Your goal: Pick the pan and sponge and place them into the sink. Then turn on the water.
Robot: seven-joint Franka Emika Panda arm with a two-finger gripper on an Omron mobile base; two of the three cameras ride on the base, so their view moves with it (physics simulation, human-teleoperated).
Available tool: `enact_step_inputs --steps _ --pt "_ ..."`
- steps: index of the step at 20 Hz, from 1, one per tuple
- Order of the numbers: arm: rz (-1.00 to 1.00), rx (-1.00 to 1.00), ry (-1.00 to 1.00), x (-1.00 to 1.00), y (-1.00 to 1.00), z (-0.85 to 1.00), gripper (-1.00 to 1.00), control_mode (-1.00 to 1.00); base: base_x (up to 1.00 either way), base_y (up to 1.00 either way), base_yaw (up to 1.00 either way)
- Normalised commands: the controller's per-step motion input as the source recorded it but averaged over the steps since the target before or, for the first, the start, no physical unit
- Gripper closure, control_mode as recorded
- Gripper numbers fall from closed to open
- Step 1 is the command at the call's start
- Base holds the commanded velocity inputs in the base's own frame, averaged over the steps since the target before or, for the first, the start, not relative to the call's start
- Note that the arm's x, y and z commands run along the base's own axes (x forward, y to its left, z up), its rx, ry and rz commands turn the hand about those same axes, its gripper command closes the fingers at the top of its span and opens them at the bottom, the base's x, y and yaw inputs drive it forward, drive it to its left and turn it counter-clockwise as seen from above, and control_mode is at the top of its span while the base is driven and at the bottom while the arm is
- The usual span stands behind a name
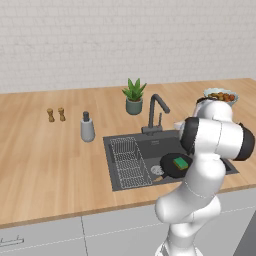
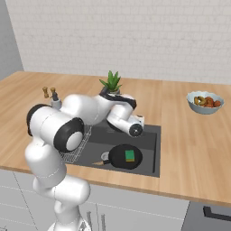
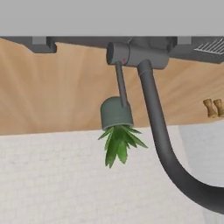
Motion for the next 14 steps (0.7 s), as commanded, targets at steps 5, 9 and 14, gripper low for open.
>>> enact_step_inputs --steps 5,9,14 --pt "0.00 0.00 -0.14 0.00 0.23 0.00 -1.00 -1.00 0.00 0.00 0.00" --pt "0.00 0.00 -0.07 0.00 0.09 0.00 -1.00 -1.00 0.00 0.00 0.00" --pt "0.00 0.00 -0.03 0.00 0.03 0.00 -1.00 -1.00 0.00 0.00 0.00"
